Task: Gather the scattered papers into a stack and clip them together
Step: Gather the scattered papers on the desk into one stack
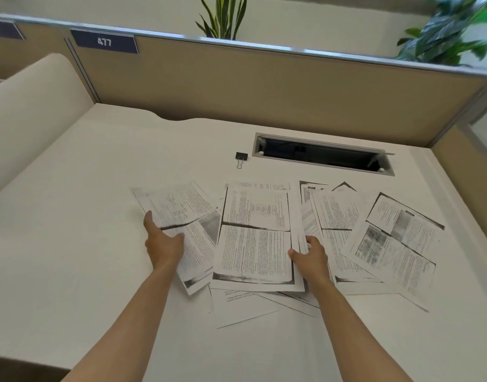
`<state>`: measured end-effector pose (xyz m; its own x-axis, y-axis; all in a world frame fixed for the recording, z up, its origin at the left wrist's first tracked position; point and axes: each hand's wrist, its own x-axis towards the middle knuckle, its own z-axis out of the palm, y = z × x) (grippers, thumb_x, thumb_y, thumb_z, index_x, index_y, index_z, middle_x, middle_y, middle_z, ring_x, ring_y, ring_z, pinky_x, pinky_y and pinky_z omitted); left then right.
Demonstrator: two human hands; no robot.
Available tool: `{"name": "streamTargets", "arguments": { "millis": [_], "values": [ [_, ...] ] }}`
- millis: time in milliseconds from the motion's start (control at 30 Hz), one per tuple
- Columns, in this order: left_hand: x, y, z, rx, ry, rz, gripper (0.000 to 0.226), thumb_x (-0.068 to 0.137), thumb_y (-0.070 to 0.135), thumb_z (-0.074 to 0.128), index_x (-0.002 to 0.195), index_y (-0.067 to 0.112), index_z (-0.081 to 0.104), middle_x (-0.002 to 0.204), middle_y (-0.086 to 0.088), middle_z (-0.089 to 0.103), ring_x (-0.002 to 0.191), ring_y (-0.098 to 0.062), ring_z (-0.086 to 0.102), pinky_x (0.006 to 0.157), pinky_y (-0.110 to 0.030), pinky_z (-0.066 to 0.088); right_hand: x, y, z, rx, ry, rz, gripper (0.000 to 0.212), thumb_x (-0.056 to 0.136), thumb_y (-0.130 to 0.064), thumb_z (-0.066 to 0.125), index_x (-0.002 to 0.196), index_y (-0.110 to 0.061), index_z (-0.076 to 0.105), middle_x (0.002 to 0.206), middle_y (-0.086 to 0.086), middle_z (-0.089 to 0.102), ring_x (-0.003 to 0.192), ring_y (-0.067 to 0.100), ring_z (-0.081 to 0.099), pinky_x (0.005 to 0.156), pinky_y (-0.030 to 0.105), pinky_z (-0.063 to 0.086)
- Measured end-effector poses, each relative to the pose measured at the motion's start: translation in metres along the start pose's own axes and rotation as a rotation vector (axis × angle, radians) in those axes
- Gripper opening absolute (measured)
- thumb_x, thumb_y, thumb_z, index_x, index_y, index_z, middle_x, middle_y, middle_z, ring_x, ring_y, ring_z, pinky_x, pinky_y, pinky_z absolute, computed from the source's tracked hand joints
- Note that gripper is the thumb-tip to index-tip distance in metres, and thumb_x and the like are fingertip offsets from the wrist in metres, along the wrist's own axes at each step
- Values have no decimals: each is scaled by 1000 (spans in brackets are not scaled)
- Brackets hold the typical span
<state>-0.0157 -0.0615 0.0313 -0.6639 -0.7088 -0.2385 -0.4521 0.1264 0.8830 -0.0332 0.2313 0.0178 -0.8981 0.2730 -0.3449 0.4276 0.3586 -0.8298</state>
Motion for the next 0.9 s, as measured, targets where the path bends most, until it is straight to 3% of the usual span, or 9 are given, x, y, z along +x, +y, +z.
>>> {"name": "streamTargets", "arguments": {
  "millis": [100, 167, 267, 333, 533, 667, 767, 833, 900],
  "values": [
    [-8, 33, -7, 82, -33, 240, 80, 89, 0, 63, 151, 31, 22, 121, -5, 55, 89, -22, 58, 84, -35, 44, 3, 2, -5, 67, -59, 16, 40, 91, -4, 60, 129, -10, 49, 120, 3, 57, 104, 17, 55, 88, 28, 46],
    [-13, 61, -13, 156, -81, 468, 79, 89, 1, 64, 151, 28, 24, 107, -9, 57, 74, -21, 56, 77, -41, 51, 5, 3, -7, 102, -76, 36, 36, 93, -2, 57, 127, -11, 49, 119, 2, 54, 104, 18, 55, 90, 31, 47],
    [-14, 94, -21, 241, -157, 753, 79, 89, 7, 67, 151, 28, 22, 123, -17, 63, 86, -31, 68, 76, -45, 59, 8, 6, -8, 148, -89, 64, 30, 94, -2, 55, 120, -15, 50, 119, 2, 56, 105, 20, 58, 95, 37, 50],
    [-17, 114, -24, 157, -249, 832, 80, 89, 9, 68, 150, 31, 21, 133, -12, 59, 98, -24, 67, 79, -37, 59, 8, 7, -9, 168, -92, 79, 32, 94, -2, 55, 123, -15, 50, 119, 1, 56, 106, 20, 58, 95, 37, 51],
    [-26, 141, -22, -136, -375, 781, 72, 87, 24, 69, 143, 39, 26, 134, 27, 43, 108, -9, 63, 76, -15, 57, 6, 9, -10, 175, -82, 95, 31, 96, -1, 51, 125, -11, 51, 115, 2, 57, 103, 19, 57, 91, 31, 49],
    [-22, 117, 2, -68, -616, 555, 79, 89, 19, 70, 147, 41, 20, 138, 6, 48, 111, -16, 63, 85, -35, 59, 8, 6, -12, 220, -106, 162, 26, 93, 4, 50, 112, -12, 58, 111, 4, 64, 97, 22, 63, 84, 35, 54],
    [-22, 79, 36, -30, -686, 345, 84, 88, 11, 69, 150, 36, 18, 141, -4, 52, 122, -25, 58, 101, -53, 50, 11, 5, -17, 284, -137, 220, 24, 90, 2, 54, 109, -8, 63, 102, 11, 71, 87, 26, 68, 68, 35, 57],
    [-24, 56, 54, 33, -691, 239, 85, 88, 10, 69, 152, 31, 17, 144, -6, 50, 127, -26, 54, 106, -54, 44, 11, 2, -20, 300, -142, 240, 19, 93, -5, 53, 107, -4, 66, 97, 15, 72, 80, 25, 66, 65, 35, 57],
    [-28, 36, 70, 89, -687, 181, 81, 89, 12, 68, 153, 25, 19, 147, -5, 49, 130, -26, 51, 109, -51, 42, 16, 5, -21, 345, -162, 272, 30, 100, -25, 48, 106, -1, 67, 100, 19, 73, 84, 25, 68, 77, 42, 59]
  ]
}}
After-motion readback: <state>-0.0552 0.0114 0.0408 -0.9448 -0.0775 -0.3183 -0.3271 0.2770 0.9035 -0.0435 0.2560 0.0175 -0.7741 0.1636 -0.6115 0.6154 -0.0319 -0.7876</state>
